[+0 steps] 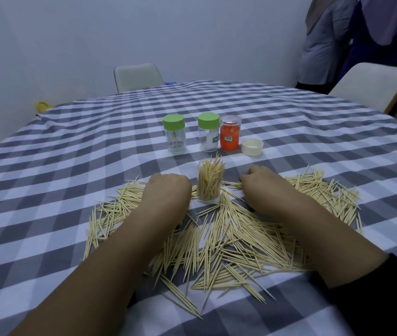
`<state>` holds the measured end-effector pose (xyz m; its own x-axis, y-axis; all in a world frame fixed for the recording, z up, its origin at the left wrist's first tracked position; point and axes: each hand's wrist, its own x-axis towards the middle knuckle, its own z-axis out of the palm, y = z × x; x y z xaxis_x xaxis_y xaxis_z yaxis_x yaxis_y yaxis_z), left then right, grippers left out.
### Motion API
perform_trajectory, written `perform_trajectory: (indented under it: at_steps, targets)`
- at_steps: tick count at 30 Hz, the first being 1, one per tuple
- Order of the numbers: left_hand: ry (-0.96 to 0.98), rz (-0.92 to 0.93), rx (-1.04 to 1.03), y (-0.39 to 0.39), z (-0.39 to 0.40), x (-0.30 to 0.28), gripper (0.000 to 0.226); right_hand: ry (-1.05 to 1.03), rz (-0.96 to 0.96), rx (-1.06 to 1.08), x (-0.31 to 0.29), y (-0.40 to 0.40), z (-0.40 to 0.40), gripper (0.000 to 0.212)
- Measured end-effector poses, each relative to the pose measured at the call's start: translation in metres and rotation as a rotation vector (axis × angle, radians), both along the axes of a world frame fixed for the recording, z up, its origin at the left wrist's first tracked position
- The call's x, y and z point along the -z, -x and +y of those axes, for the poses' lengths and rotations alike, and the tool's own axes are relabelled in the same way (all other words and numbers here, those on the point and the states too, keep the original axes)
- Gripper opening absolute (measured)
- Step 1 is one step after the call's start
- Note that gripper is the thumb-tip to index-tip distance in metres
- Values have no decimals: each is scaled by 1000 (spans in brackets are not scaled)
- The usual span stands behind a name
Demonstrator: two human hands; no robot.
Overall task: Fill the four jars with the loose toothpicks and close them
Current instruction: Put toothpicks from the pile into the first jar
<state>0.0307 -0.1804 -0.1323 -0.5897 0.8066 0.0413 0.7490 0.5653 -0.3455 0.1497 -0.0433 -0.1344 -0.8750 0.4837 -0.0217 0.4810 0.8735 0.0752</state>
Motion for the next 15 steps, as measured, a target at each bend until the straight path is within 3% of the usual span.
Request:
perform_trajectory:
  at_steps: [6,11,15]
  targets:
    - [21,11,28,-6,-3,2,25,-39,-20,25,-2,0,-5,34]
    - [-8,19,-9,-6,-4,-4,9,-78,30,-3,-4,0,-8,37]
    - [-20,28,-55,2,-8,-6,27,-113,55,-13,-1,0,-7,35]
